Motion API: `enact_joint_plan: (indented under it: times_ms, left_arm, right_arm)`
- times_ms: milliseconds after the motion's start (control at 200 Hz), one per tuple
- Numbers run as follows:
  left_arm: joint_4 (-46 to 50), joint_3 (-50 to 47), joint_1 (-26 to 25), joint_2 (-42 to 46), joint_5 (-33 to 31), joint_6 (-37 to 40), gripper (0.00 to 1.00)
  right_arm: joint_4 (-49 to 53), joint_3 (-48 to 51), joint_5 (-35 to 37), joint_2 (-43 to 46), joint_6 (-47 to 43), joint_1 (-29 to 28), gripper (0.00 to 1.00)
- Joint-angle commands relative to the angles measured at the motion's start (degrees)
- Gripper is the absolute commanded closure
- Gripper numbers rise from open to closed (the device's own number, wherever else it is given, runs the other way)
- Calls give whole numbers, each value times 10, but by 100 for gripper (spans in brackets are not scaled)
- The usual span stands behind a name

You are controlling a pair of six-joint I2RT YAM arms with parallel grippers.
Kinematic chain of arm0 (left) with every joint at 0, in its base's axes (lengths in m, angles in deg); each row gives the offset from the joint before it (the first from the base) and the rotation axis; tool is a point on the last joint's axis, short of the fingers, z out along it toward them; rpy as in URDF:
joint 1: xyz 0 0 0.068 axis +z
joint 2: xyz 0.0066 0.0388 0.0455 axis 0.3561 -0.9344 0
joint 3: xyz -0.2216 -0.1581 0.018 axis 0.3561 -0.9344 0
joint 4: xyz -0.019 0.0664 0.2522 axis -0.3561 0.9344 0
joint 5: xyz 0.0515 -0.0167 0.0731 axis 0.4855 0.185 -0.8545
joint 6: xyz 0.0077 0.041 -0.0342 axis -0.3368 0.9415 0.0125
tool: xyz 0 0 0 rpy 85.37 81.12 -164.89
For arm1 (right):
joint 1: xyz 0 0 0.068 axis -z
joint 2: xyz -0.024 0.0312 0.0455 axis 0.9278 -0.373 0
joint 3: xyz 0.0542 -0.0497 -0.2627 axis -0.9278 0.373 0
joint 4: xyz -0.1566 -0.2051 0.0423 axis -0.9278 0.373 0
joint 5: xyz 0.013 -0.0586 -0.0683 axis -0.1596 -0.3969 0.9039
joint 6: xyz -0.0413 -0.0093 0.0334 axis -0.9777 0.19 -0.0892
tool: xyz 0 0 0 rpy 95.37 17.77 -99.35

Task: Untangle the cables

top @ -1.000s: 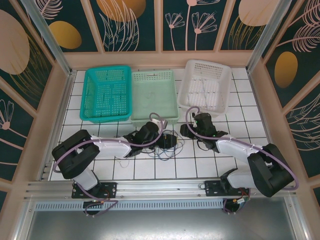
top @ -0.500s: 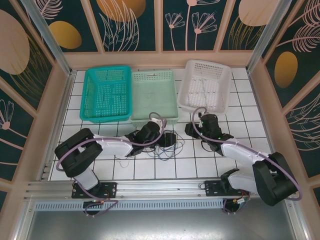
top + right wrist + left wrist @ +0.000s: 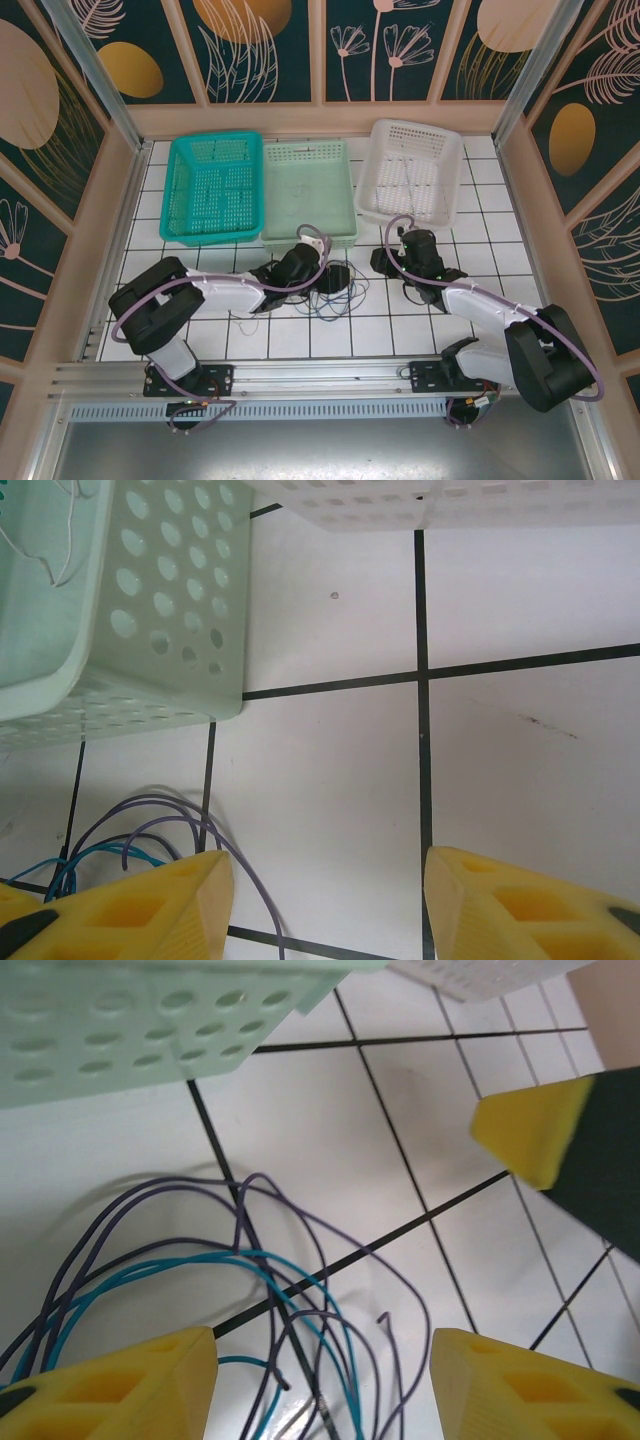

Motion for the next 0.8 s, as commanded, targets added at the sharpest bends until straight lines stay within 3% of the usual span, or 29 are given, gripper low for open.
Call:
enact_joint_plan:
  times_ms: [0,325,716,796]
  left_arm:
    - [-16,10,-3,-20,7,-4,43]
    - [-28,31,-7,-57,14,0,51]
    - [-13,45,-10,-36,1,17,100]
    - [8,50,-10,-13,-15,27,100]
  right_arm:
    - [5,2,-6,11,2,3,46]
    - [3,6,-5,18,6,3,46]
    - [-2,16,-5,12,9,0,46]
    - [-3,17,-5,14,8,0,46]
